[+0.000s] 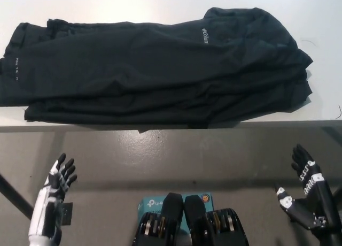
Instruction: The robot grabs the right edges of the black jacket on the table, and folds it in half
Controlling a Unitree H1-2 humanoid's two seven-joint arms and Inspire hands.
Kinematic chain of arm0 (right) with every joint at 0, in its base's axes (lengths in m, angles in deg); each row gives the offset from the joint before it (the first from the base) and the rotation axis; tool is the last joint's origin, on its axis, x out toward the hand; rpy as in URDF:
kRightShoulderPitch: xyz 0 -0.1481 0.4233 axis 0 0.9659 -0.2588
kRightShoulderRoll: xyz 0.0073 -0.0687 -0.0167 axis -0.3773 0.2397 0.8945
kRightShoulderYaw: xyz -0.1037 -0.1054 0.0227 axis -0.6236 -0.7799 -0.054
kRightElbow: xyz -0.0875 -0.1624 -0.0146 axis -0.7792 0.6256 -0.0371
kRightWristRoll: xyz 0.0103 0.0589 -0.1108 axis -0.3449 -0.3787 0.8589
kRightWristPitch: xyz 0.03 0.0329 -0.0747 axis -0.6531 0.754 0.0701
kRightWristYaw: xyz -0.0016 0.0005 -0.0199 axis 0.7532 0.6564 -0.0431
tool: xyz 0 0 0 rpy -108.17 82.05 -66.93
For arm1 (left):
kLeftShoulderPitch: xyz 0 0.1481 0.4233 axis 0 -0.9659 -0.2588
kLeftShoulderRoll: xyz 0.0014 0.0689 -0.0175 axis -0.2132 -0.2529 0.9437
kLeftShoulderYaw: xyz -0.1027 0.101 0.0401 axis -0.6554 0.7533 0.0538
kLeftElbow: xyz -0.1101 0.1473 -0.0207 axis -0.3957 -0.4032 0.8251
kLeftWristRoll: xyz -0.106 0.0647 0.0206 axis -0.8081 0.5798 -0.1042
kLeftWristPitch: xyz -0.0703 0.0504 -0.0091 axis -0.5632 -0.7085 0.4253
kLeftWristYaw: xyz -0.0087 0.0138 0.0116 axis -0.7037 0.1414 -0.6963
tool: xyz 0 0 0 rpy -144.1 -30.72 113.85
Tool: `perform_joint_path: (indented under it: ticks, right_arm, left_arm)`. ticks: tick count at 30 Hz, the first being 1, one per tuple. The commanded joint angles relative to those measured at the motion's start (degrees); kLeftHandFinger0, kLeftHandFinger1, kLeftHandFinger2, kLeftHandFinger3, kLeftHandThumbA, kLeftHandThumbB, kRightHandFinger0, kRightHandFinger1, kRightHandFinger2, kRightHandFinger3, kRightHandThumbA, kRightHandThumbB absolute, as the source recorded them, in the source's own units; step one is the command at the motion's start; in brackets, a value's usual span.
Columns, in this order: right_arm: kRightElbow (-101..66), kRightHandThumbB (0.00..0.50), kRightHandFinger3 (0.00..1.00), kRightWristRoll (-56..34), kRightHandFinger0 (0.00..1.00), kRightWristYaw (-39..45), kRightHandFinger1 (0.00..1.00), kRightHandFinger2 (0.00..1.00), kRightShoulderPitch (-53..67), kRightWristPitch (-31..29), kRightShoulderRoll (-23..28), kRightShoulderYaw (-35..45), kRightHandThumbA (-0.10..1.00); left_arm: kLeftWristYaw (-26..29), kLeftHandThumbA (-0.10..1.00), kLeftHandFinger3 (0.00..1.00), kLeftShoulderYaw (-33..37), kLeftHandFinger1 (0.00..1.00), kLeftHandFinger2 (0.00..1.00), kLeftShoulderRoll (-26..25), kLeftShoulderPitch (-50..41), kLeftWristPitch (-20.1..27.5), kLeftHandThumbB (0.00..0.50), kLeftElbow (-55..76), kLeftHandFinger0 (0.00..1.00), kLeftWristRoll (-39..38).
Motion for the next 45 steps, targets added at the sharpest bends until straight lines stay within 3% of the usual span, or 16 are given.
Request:
perform_joint_path:
  ticks: [1,3,5,6,9,10,12,16,18,20,23,29,33,38,45]
  right_arm:
    - [-8.09,0.150,1.00,-0.54,1.00,-2.18,1.00,1.00,0.51,-3.99,-1.67,1.39,0.84]
    - [-13.74,0.157,1.00,-1.74,1.00,-2.25,1.00,1.00,-0.30,-0.21,-1.56,2.19,0.87]
    - [-18.13,0.191,1.00,-6.10,1.00,-2.20,1.00,1.00,-2.95,3.84,-0.35,3.62,0.80]
    - [-20.45,0.243,1.00,-7.08,1.00,-2.73,1.00,1.00,-5.45,7.60,0.58,4.72,0.79]
    - [-21.16,0.301,1.00,-7.02,1.00,-3.36,1.00,1.00,-10.10,11.46,2.56,7.35,0.79]
    - [-21.25,0.305,1.00,-6.98,1.00,-3.31,1.00,1.00,-10.58,12.19,2.79,7.71,0.80]
    - [-19.26,0.248,1.00,-6.26,1.00,-3.21,1.00,1.00,-16.44,15.70,5.15,8.67,0.86]
    - [-13.37,0.200,1.00,-7.41,1.00,-3.40,1.00,1.00,-23.26,19.27,6.68,9.85,0.87]
    - [-10.21,0.228,1.00,-8.13,1.00,-3.77,1.00,1.00,-25.90,21.05,7.20,10.80,0.95]
    - [-6.48,0.260,1.00,-11.80,1.00,-3.49,1.00,1.00,-29.23,24.06,7.59,12.44,0.97]
    - [0.70,0.264,1.00,-13.15,1.00,-1.37,1.00,1.00,-34.25,27.64,10.36,13.30,0.98]
    - [15.20,0.267,1.00,-13.39,1.00,2.90,1.00,1.00,-41.89,29.12,14.69,11.77,1.00]
    - [26.66,0.350,1.00,-15.89,1.00,3.63,1.00,1.00,-47.21,32.08,15.08,13.25,0.94]
    - [37.53,0.339,1.00,-16.43,1.00,6.24,1.00,1.00,-50.97,29.63,16.20,13.35,1.00]
    - [48.12,0.384,1.00,-17.64,1.00,8.70,1.00,1.00,-53.56,26.98,16.70,14.41,1.00]
  left_arm:
    - [-1.53,1.00,1.00,0.26,1.00,1.00,-1.04,-1.07,2.16,0.108,2.35,1.00,-0.95]
    - [-1.73,1.00,1.00,0.34,1.00,1.00,-0.80,-1.55,2.57,0.098,2.37,1.00,-1.31]
    - [-1.90,1.00,1.00,0.58,1.00,1.00,-0.79,-2.77,2.77,0.108,2.71,1.00,-0.86]
    - [-2.09,1.00,1.00,0.80,1.00,1.00,-0.81,-3.50,2.70,0.105,2.76,1.00,-0.70]
    - [-1.79,1.00,1.00,1.55,1.00,1.00,-0.29,-5.90,2.77,0.110,3.53,1.00,0.53]
    - [-1.75,1.00,1.00,1.70,1.00,1.00,-0.14,-6.40,2.87,0.109,3.63,1.00,0.60]
    - [-1.43,1.00,1.00,1.78,1.00,1.00,0.07,-7.49,3.77,0.101,3.64,1.00,1.05]
    - [-1.33,1.00,1.00,1.40,1.00,1.00,-0.20,-8.26,3.82,0.094,3.67,1.00,0.88]
    - [-1.54,1.00,1.00,1.42,1.00,1.00,-0.33,-8.30,4.16,0.088,3.64,1.00,0.72]
    - [-1.58,1.00,1.00,1.30,1.00,1.00,-0.27,-7.90,4.15,0.084,3.75,1.00,0.31]
    - [-1.88,1.00,1.00,1.51,1.00,1.00,-0.75,-7.84,4.37,0.095,3.74,1.00,0.84]
    - [-1.44,1.00,1.00,1.64,1.00,1.00,-0.74,-7.52,3.35,0.079,4.21,1.00,1.80]
    - [-1.30,1.00,1.00,1.51,1.00,1.00,-0.33,-7.54,3.60,0.083,4.26,1.00,1.37]
    - [-1.32,1.00,1.00,1.27,1.00,1.00,-0.43,-7.21,3.98,0.090,3.95,1.00,1.21]
    - [-1.48,1.00,1.00,1.48,1.00,1.00,-0.43,-6.61,3.81,0.087,3.94,1.00,1.20]
